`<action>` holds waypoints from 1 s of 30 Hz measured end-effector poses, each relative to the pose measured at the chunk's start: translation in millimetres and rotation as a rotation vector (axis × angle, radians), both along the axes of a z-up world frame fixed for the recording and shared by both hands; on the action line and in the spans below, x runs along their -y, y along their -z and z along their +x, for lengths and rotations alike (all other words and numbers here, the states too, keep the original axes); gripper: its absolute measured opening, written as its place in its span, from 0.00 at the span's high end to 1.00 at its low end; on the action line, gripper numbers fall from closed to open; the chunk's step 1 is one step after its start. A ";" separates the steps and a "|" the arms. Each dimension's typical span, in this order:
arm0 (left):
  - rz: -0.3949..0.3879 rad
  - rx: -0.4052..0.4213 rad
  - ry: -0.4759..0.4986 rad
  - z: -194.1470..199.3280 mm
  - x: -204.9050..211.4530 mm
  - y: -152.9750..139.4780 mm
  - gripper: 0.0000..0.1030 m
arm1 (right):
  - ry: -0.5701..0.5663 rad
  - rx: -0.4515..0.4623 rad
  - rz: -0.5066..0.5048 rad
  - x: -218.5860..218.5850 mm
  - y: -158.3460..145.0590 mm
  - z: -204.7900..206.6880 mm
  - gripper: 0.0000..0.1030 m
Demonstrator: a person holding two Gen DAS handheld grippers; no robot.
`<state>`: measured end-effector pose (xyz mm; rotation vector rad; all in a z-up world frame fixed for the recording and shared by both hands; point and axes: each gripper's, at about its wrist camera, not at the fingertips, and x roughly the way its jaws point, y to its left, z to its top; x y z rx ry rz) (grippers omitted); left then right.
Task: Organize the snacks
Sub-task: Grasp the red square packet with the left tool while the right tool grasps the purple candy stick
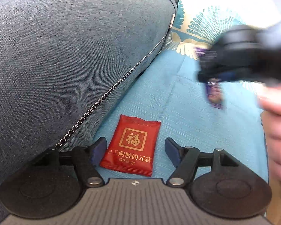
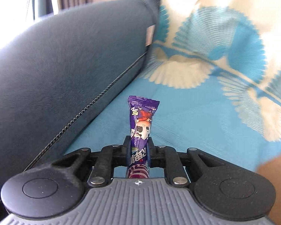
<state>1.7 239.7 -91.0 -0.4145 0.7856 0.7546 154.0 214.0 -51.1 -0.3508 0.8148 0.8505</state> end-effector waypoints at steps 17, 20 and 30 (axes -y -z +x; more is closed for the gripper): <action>-0.067 0.020 0.006 -17.3 -10.6 -7.2 0.50 | 0.099 -0.059 0.096 210.8 -33.7 -178.9 0.84; -0.090 0.011 0.024 -18.9 -10.5 -11.6 0.51 | 0.076 -0.034 0.108 221.1 -21.3 -196.2 0.84; -0.199 -0.017 0.355 -33.6 3.2 -43.9 0.51 | 0.055 -0.073 0.093 225.7 16.3 -203.5 0.84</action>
